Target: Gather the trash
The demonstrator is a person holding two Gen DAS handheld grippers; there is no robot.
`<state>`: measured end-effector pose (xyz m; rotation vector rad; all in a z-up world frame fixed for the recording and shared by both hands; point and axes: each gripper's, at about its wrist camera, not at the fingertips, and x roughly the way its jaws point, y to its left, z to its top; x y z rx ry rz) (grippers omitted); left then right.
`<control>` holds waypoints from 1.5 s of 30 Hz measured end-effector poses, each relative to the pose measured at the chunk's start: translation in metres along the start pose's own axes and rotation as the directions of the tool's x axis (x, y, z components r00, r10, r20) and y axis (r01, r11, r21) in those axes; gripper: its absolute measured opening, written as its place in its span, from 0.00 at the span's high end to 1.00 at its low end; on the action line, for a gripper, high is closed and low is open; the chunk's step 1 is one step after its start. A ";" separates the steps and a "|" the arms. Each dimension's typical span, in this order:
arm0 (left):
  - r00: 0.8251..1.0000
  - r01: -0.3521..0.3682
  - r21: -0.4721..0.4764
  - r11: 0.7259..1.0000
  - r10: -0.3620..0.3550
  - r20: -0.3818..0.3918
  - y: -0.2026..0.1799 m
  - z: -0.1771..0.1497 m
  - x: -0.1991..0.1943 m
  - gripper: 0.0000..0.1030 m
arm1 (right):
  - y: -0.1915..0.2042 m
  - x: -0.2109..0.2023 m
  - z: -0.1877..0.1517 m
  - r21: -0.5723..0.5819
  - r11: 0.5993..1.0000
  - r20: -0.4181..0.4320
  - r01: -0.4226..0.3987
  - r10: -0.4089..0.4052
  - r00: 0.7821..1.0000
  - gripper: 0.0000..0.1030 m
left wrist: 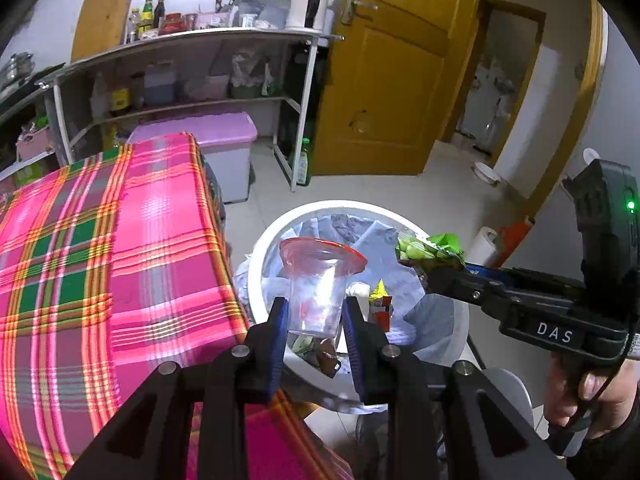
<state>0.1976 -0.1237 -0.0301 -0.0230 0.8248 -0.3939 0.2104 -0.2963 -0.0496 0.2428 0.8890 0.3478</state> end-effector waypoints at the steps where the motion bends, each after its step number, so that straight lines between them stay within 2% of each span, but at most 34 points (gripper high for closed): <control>1: 1.000 0.001 0.001 1.000 -0.001 -0.007 0.000 0.000 0.004 0.73 | -0.003 0.004 0.001 0.007 1.000 -0.005 0.003 -0.003 1.000 0.70; 4: 0.999 0.009 0.006 1.000 -0.008 -0.033 0.000 0.004 0.020 0.73 | -0.011 0.013 0.002 0.020 1.000 -0.029 0.014 -0.013 0.999 0.66; 7: 0.998 0.010 0.004 1.000 -0.010 -0.060 -0.001 0.007 0.032 0.73 | -0.014 0.018 0.002 0.019 1.000 -0.035 0.021 -0.020 0.999 0.51; 8: 0.998 0.016 0.000 1.000 -0.016 -0.068 0.000 0.008 0.036 0.72 | -0.014 0.018 0.002 0.018 1.000 -0.035 0.021 -0.021 0.999 0.50; 10: 0.997 0.019 -0.007 1.000 -0.019 -0.075 0.001 0.008 0.040 0.61 | -0.015 0.017 0.001 0.015 1.000 -0.034 0.024 -0.024 0.999 0.50; 11: 0.997 0.020 -0.012 1.000 -0.021 -0.076 0.001 0.008 0.041 0.60 | -0.014 0.016 0.001 0.013 1.000 -0.032 0.028 -0.027 0.999 0.50; 26: 1.000 0.014 -0.020 1.000 -0.014 -0.017 -0.001 -0.003 0.002 0.59 | 0.003 -0.014 -0.006 -0.052 0.997 0.061 0.056 -0.053 0.997 0.49; 29: 1.000 0.013 -0.026 1.000 -0.013 -0.005 0.000 -0.005 -0.006 0.59 | 0.001 -0.001 -0.004 -0.057 0.992 0.037 0.113 -0.111 0.993 0.47; 32: 1.000 0.013 -0.026 1.000 -0.013 0.011 0.000 -0.007 -0.015 0.59 | 0.006 -0.008 -0.004 -0.078 0.991 0.080 0.107 -0.101 0.992 0.45; 45: 0.997 0.003 -0.022 1.000 -0.001 0.071 -0.003 -0.014 -0.042 0.59 | 0.031 -0.049 -0.018 -0.101 0.990 0.124 0.102 -0.090 0.988 0.45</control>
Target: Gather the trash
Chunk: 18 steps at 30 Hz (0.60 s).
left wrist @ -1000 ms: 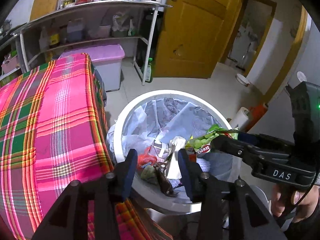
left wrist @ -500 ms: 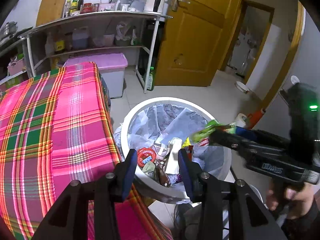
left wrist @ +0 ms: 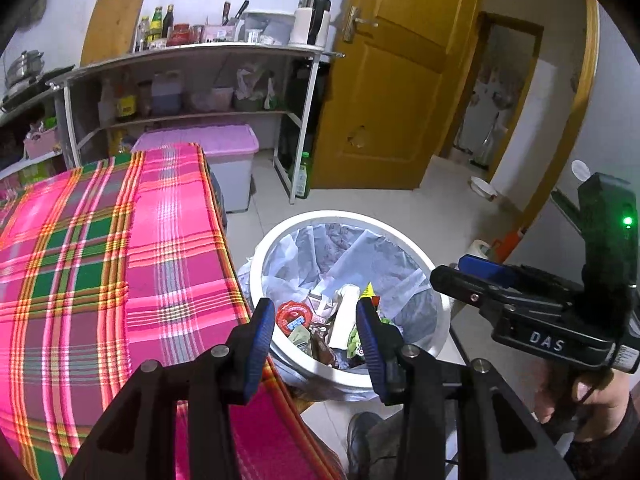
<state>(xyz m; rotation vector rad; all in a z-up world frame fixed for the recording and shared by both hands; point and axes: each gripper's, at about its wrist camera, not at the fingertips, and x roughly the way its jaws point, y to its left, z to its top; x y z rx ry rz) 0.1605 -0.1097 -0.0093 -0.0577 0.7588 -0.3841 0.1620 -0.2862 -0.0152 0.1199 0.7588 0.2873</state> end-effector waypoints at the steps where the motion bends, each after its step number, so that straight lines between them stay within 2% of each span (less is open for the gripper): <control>1: 1.000 -0.001 0.001 1.000 0.001 0.005 -0.001 -0.001 -0.003 0.59 | 0.003 -0.003 -0.001 -0.005 1.000 0.005 -0.003 0.003 1.000 0.45; 18: 0.993 -0.074 0.033 0.997 0.071 0.089 -0.014 -0.037 -0.069 0.59 | 0.046 -0.064 -0.030 -0.063 0.997 0.056 -0.046 0.049 0.997 0.45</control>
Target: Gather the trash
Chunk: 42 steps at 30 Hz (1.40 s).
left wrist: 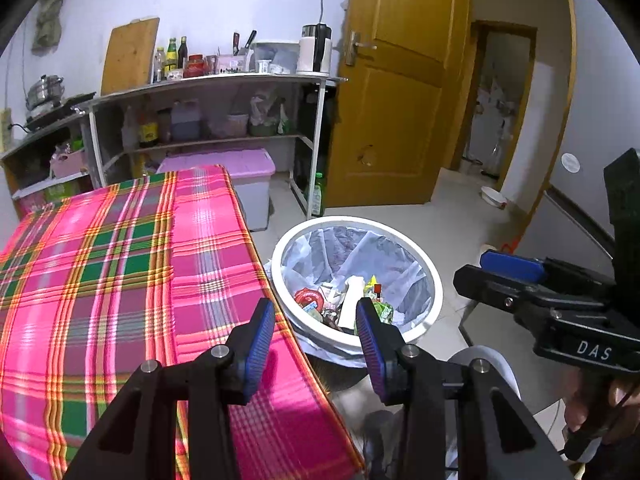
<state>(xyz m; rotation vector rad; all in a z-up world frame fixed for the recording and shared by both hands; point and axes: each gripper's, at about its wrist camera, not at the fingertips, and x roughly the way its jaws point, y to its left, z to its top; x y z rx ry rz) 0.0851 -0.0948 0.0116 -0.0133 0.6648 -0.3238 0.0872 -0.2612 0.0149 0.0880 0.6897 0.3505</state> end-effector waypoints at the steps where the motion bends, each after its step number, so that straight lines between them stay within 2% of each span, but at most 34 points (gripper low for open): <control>1: 1.000 0.001 0.000 1.000 -0.001 0.004 -0.001 -0.002 -0.004 0.59 | 0.002 -0.001 -0.001 -0.002 1.000 0.000 -0.001 0.001 1.000 0.45; 7: 1.000 -0.005 0.008 1.000 0.004 0.026 -0.006 -0.009 -0.021 0.59 | 0.003 -0.007 -0.010 -0.007 1.000 -0.007 -0.004 0.004 1.000 0.45; 17: 1.000 -0.005 0.012 1.000 0.005 0.022 -0.009 -0.012 -0.027 0.59 | 0.001 -0.006 -0.015 -0.004 1.000 -0.014 -0.004 0.004 1.000 0.45; 42: 1.000 -0.008 0.006 1.000 0.008 0.009 -0.006 -0.016 -0.020 0.59 | 0.004 -0.004 -0.013 -0.010 1.000 -0.027 -0.003 0.002 1.000 0.45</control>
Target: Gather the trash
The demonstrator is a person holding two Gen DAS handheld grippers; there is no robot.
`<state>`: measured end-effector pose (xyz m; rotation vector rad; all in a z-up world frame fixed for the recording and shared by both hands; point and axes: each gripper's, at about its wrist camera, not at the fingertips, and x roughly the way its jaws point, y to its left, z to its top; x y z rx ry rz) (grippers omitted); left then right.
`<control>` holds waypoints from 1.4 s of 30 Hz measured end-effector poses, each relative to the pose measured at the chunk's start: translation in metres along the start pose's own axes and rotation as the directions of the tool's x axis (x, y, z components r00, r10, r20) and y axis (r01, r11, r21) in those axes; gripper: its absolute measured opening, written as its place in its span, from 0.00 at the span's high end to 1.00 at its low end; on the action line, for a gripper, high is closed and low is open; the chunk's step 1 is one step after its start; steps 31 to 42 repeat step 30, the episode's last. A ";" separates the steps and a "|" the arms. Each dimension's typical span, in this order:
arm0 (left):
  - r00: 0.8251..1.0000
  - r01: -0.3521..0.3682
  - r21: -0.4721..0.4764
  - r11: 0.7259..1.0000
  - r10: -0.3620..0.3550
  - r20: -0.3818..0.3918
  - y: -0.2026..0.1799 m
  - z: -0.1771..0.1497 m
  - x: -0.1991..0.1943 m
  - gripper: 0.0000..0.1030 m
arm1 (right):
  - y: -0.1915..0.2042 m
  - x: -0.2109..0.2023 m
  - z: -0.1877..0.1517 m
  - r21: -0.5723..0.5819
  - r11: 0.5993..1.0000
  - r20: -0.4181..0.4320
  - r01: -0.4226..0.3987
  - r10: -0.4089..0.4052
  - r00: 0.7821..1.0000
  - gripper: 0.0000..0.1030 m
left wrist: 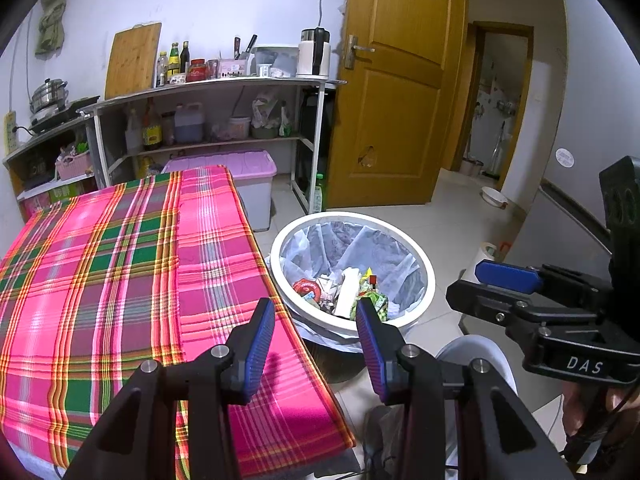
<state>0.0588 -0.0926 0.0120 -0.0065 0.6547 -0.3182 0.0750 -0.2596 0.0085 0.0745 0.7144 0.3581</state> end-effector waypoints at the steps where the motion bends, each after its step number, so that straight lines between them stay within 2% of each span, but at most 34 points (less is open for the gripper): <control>1: 1.000 0.000 -0.001 1.000 0.000 -0.002 0.000 -0.001 0.000 0.59 | 0.000 0.000 0.000 -0.001 1.000 0.000 0.001 -0.001 1.000 0.45; 16: 1.000 -0.012 -0.011 1.000 0.012 -0.022 0.003 0.001 0.007 0.59 | 0.000 0.003 -0.004 0.000 1.000 -0.006 0.002 -0.002 1.000 0.45; 42: 1.000 -0.007 -0.001 1.000 0.007 -0.015 -0.002 -0.003 0.008 0.59 | 0.000 0.002 -0.004 -0.001 1.000 -0.006 0.002 -0.002 1.000 0.45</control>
